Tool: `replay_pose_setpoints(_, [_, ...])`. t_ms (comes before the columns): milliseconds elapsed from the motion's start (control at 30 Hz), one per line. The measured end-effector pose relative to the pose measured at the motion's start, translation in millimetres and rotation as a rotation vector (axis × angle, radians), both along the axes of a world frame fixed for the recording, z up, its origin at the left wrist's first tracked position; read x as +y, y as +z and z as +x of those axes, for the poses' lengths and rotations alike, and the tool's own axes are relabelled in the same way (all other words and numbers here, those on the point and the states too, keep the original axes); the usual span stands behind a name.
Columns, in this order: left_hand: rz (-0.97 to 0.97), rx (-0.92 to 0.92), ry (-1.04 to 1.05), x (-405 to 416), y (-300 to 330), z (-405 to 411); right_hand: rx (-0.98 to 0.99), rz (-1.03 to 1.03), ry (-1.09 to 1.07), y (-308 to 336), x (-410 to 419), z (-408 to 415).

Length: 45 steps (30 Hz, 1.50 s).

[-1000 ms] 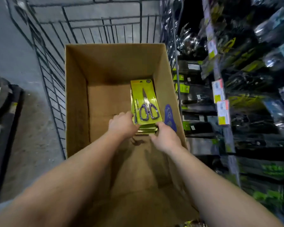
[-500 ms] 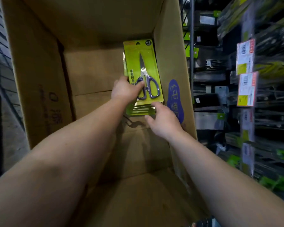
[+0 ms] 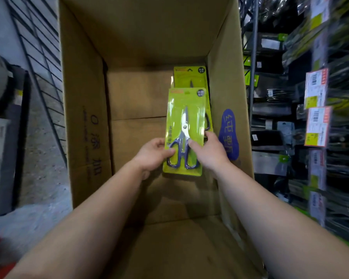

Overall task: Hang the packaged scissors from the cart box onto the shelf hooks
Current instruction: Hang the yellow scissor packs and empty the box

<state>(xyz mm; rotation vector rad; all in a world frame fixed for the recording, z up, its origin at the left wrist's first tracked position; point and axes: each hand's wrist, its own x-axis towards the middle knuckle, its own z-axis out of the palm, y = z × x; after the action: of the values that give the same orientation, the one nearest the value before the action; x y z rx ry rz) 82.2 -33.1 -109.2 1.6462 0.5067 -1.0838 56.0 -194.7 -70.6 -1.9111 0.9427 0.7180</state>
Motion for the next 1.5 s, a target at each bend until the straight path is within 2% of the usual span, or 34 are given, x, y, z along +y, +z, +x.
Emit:
replay_pose_setpoints(100, [-0.070,0.056,-0.081,6,5,-12,-0.040,0.145,-0.264,-5,4,-5])
replay_pose_setpoints(167, [-0.056,0.081,-0.140,10,5,-11,-0.049,0.206,-0.314,-9,5,-10])
replay_pose_setpoints(233, [-0.055,0.113,-0.155,11,7,-5,-0.038,0.217,-0.305,-11,4,-15])
replay_pose_setpoints(333, [-0.089,0.095,-0.006,0,7,18,0.026,0.221,-0.247,-16,0,-26])
replay_pose_setpoints(433, [0.093,-0.079,0.147,-18,-7,48,0.097,0.241,-0.210,-21,-4,-38])
replay_pose_setpoints(500, [0.150,-0.124,0.182,-33,-15,61,0.138,0.245,-0.207,-22,-3,-46])
replay_pose_setpoints(733, [0.287,-0.197,0.039,-74,-27,75,0.340,0.246,-0.067,-27,5,-70])
replay_pose_setpoints(833, [0.316,-0.224,-0.024,-75,-27,72,0.353,0.234,-0.068,-29,4,-72])
replay_pose_setpoints(1000, [0.287,-0.135,0.040,-59,-29,69,0.339,0.242,-0.074,-24,3,-70])
replay_pose_setpoints(1200, [0.136,0.072,0.272,-23,-33,59,0.329,0.343,-0.053,-10,1,-71])
replay_pose_setpoints(1300, [0.137,0.073,0.363,-1,-31,49,0.291,0.364,-0.066,-3,1,-69])
replay_pose_setpoints(1500, [0.063,0.028,0.431,16,-9,15,0.170,0.313,-0.229,5,9,-59])
